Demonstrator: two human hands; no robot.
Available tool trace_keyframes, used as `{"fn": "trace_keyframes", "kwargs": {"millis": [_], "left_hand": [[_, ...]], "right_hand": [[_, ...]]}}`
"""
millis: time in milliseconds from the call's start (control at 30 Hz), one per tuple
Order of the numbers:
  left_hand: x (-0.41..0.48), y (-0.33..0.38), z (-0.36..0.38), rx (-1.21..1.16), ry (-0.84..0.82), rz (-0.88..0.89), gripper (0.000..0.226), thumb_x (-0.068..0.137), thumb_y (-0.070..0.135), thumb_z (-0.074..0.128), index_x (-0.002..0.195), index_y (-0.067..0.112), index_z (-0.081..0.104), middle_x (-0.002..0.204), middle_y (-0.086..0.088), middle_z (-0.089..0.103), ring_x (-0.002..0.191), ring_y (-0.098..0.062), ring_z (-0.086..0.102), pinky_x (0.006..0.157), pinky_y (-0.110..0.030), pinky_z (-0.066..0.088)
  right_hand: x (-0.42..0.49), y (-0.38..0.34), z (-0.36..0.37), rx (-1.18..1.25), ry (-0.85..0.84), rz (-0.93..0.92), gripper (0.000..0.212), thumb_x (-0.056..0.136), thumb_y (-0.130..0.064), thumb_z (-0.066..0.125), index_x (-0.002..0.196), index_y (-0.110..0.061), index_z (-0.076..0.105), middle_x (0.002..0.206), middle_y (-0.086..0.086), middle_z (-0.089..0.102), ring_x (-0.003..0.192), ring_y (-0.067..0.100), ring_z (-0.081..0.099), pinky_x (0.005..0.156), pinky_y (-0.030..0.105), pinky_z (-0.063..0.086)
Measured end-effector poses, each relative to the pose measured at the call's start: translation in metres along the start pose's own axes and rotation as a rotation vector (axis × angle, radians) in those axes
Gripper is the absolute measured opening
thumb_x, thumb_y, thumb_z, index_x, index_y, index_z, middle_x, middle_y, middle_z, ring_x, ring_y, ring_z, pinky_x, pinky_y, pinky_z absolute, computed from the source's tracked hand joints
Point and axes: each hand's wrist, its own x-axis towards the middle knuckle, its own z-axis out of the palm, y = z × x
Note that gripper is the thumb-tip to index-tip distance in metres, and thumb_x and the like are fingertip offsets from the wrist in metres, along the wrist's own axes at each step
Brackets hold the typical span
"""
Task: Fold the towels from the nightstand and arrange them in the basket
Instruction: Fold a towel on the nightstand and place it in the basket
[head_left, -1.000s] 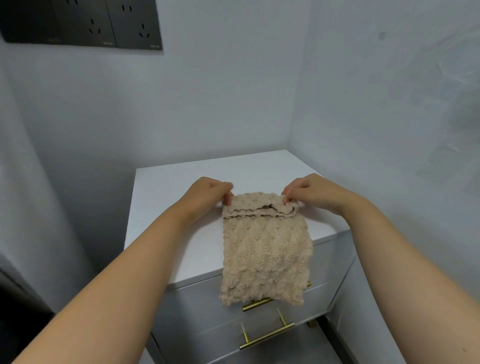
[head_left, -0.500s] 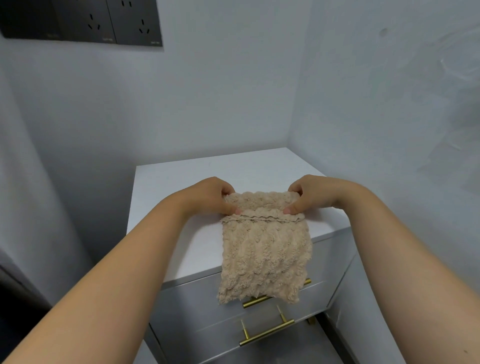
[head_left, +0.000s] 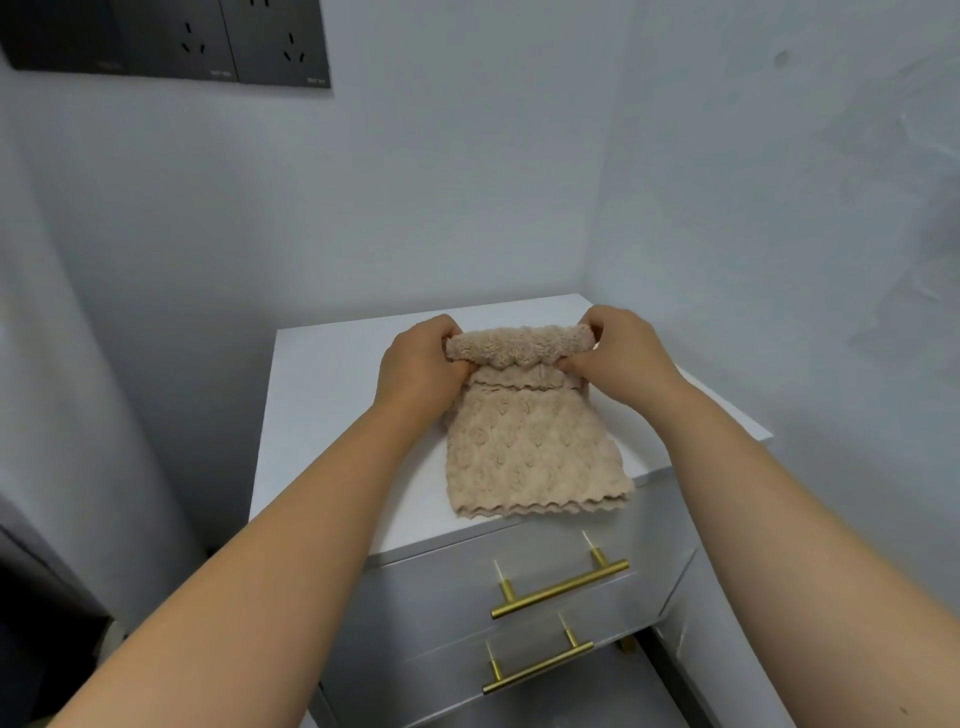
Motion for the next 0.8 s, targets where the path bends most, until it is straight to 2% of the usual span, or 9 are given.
{"fn": "trace_keyframes", "kwargs": {"millis": [167,300,400,467,567,700,800], "left_hand": [[0.001,-0.002,-0.002,-0.069,-0.06,0.008,0.024,0.075,0.006,0.07,0.074,0.024,0.054,0.077,0.009,0.059,0.079,-0.017,0.057,0.068,-0.033,0.045],[0.003,-0.002,-0.015,-0.082,-0.183,0.034,0.025,0.071,0.008,0.078,0.074,0.021,0.057,0.079,0.008,0.06,0.073,-0.008,0.054,0.063,-0.024,0.043],[0.002,-0.002,-0.023,-0.045,-0.247,0.096,0.023,0.074,0.012,0.077,0.073,0.022,0.056,0.081,0.01,0.06,0.073,-0.005,0.052,0.062,-0.022,0.04],[0.0,-0.004,-0.025,-0.009,-0.266,0.127,0.02,0.076,0.011,0.073,0.072,0.02,0.056,0.083,0.009,0.06,0.073,-0.005,0.052,0.062,-0.021,0.039],[-0.002,-0.003,-0.026,0.069,-0.287,0.183,0.014,0.076,0.006,0.067,0.075,0.016,0.057,0.086,0.005,0.06,0.072,-0.006,0.049,0.067,-0.024,0.04],[-0.002,-0.001,-0.029,0.15,-0.414,0.223,0.01,0.078,0.011,0.068,0.077,0.016,0.06,0.086,0.009,0.06,0.081,-0.009,0.052,0.072,-0.022,0.042],[0.0,0.0,-0.034,0.194,-0.487,0.204,0.023,0.079,0.0,0.055,0.082,0.022,0.063,0.093,0.013,0.06,0.092,-0.007,0.052,0.081,-0.022,0.042]], "right_hand": [[0.0,0.004,-0.004,-0.004,-0.039,-0.009,0.021,0.069,-0.006,0.071,0.082,-0.014,0.056,0.087,0.002,0.062,0.078,0.021,0.056,0.064,0.034,0.044],[0.0,0.009,-0.011,0.007,-0.116,-0.02,0.023,0.07,-0.009,0.076,0.079,-0.014,0.055,0.084,0.0,0.057,0.073,0.018,0.049,0.059,0.03,0.037],[-0.003,0.008,-0.014,0.005,-0.174,-0.031,0.026,0.07,-0.015,0.08,0.078,-0.012,0.055,0.078,-0.005,0.051,0.067,0.011,0.044,0.055,0.026,0.031],[-0.005,0.008,-0.014,-0.022,-0.214,-0.043,0.024,0.072,-0.012,0.076,0.074,-0.013,0.052,0.075,-0.006,0.048,0.065,0.01,0.042,0.055,0.025,0.029],[-0.005,0.007,-0.015,-0.075,-0.259,-0.077,0.02,0.071,-0.007,0.07,0.071,-0.014,0.052,0.075,-0.005,0.051,0.069,0.015,0.045,0.057,0.026,0.032],[-0.006,0.007,-0.017,-0.177,-0.376,-0.092,0.02,0.072,-0.013,0.074,0.086,-0.008,0.062,0.09,0.003,0.062,0.079,0.018,0.053,0.067,0.031,0.041],[-0.008,0.006,-0.019,-0.225,-0.42,-0.079,0.021,0.073,-0.016,0.073,0.09,-0.01,0.062,0.093,0.002,0.062,0.081,0.017,0.054,0.067,0.03,0.041]]}}
